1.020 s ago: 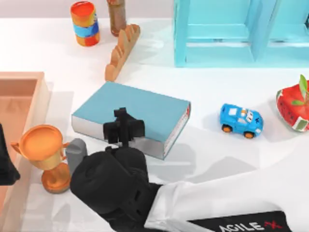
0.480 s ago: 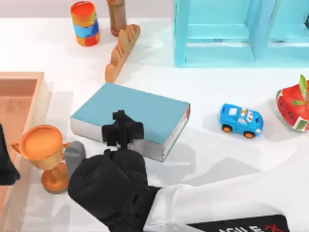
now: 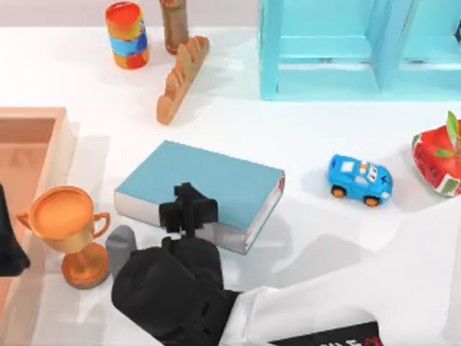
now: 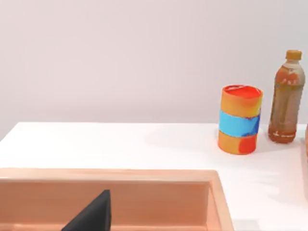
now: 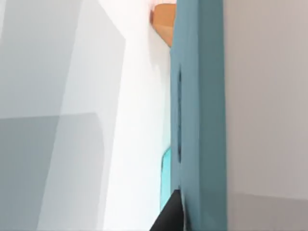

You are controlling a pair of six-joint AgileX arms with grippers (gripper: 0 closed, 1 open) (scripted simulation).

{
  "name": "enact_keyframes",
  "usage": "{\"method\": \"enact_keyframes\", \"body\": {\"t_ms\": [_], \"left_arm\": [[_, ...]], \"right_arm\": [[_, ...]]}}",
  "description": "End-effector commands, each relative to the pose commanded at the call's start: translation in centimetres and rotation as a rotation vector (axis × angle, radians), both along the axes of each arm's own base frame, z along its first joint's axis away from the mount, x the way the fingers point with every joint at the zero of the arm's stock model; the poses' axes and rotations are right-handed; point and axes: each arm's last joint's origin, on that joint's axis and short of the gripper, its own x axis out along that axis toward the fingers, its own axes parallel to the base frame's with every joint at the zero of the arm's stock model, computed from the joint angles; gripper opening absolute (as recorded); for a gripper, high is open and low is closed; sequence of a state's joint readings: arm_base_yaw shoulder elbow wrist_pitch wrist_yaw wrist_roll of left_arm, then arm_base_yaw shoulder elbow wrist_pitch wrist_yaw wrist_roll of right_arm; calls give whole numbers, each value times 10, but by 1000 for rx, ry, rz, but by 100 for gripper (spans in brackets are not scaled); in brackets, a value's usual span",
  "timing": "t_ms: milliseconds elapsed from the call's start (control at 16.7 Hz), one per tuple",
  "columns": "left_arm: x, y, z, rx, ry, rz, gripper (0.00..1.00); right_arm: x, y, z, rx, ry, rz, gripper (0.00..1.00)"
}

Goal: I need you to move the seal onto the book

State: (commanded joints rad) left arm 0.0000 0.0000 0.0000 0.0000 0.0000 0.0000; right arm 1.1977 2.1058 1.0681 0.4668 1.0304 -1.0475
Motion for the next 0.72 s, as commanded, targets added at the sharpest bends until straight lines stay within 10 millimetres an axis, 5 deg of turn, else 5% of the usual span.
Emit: {"method": "enact_keyframes", "body": {"t_ms": [300,720], "left_arm": [[0,0,0,0,0,0,100],[0,0,0,0,0,0,100]], "right_arm": [[-2,1,1,7,-8,3,0],[-2,1,1,7,-8,3,53]]}}
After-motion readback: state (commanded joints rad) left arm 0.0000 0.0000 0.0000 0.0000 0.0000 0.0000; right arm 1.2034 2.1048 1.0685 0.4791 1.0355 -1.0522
